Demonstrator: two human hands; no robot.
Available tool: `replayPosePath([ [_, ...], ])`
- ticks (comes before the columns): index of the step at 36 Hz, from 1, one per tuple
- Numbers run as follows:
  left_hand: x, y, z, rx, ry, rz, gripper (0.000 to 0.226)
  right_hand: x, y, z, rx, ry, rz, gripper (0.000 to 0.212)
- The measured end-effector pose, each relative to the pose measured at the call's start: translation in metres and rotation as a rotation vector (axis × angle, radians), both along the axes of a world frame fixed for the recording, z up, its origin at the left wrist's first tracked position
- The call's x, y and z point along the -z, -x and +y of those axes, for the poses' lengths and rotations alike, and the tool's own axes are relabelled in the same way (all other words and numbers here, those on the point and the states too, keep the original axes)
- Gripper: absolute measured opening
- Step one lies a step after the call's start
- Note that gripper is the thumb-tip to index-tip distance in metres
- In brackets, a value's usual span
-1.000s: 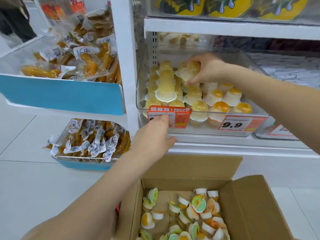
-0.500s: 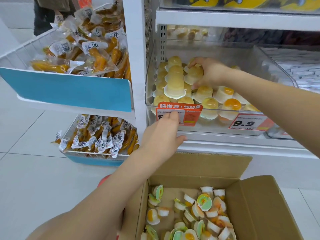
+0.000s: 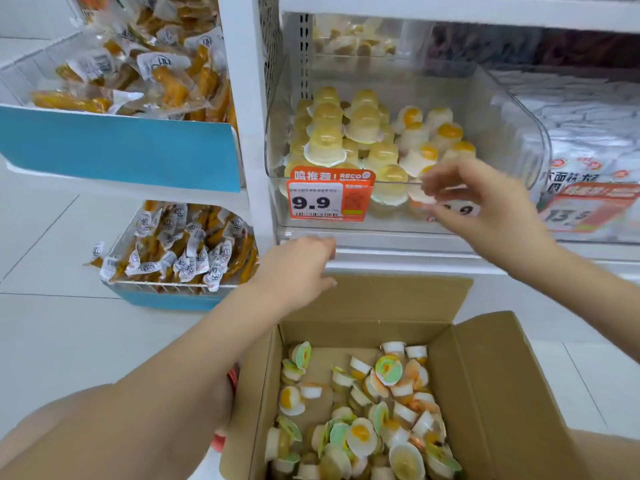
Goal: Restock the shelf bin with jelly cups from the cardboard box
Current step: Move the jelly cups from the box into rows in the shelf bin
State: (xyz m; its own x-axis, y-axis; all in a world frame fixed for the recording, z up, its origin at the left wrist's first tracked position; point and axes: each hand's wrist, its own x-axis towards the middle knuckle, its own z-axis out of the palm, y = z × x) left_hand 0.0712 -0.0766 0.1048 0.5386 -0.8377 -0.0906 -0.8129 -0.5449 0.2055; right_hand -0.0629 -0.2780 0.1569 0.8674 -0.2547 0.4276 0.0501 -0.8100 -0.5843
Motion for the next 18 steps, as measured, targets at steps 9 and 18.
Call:
replayPosePath([
  [9,0.154,0.044,0.039,-0.032,-0.337,0.317,0.026,0.170,0.078,0.005,-0.055,-0.111,0.759,0.031],
  [18,0.272,0.093,0.036,0.042,-0.515,0.500,0.040,0.295,0.080,0.007,0.002,-0.175,1.116,0.054],
])
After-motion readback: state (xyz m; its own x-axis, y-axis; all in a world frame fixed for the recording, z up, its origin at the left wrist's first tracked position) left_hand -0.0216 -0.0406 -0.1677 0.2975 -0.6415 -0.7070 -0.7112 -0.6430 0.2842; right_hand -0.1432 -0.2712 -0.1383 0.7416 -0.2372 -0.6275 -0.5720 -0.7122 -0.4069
